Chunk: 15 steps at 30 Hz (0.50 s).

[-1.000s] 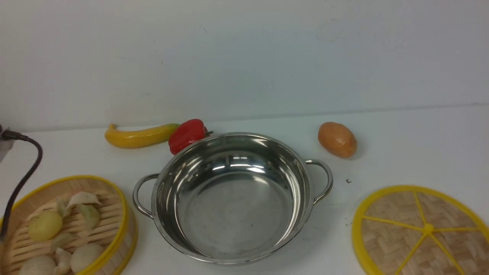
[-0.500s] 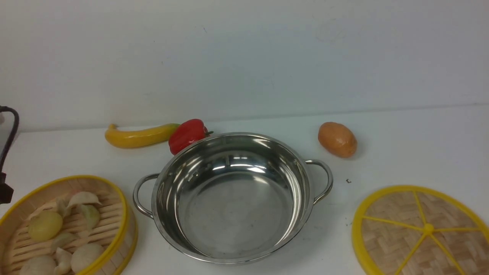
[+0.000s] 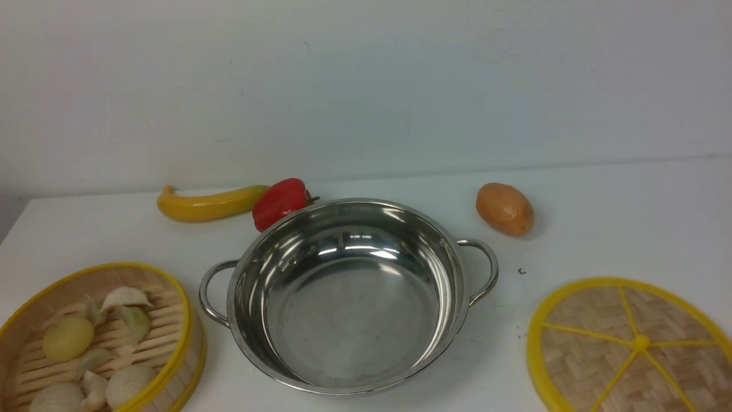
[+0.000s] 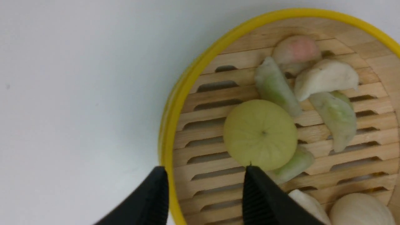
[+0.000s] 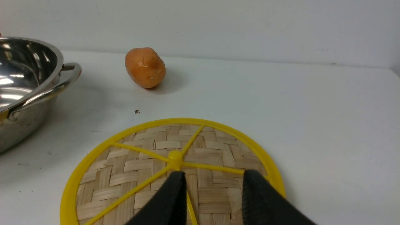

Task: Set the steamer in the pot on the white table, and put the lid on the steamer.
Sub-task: 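Grasp the rim of the steamer basket holding the buns with the left gripper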

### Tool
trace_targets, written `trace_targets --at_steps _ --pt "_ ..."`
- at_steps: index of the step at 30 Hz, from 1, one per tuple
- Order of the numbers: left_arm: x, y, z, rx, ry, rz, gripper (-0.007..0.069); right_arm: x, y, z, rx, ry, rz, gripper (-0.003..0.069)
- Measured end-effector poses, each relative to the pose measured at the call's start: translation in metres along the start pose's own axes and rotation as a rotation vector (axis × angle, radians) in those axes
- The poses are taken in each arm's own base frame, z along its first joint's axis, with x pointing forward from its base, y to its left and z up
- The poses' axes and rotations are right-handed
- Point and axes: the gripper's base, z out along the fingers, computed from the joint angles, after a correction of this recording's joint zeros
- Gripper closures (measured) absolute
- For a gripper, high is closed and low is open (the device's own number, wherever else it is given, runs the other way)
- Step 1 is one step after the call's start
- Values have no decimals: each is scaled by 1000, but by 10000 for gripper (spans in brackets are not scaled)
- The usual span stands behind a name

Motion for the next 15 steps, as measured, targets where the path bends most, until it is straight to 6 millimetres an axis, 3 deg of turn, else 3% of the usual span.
trace_targets --at_steps 5,15 --pt "7 6 11 -4 111 -32 311 0 0 0 0 0 0 418" --pt "9 -2 18 -54 208 10 225 0 0 0 0 0 0 418"
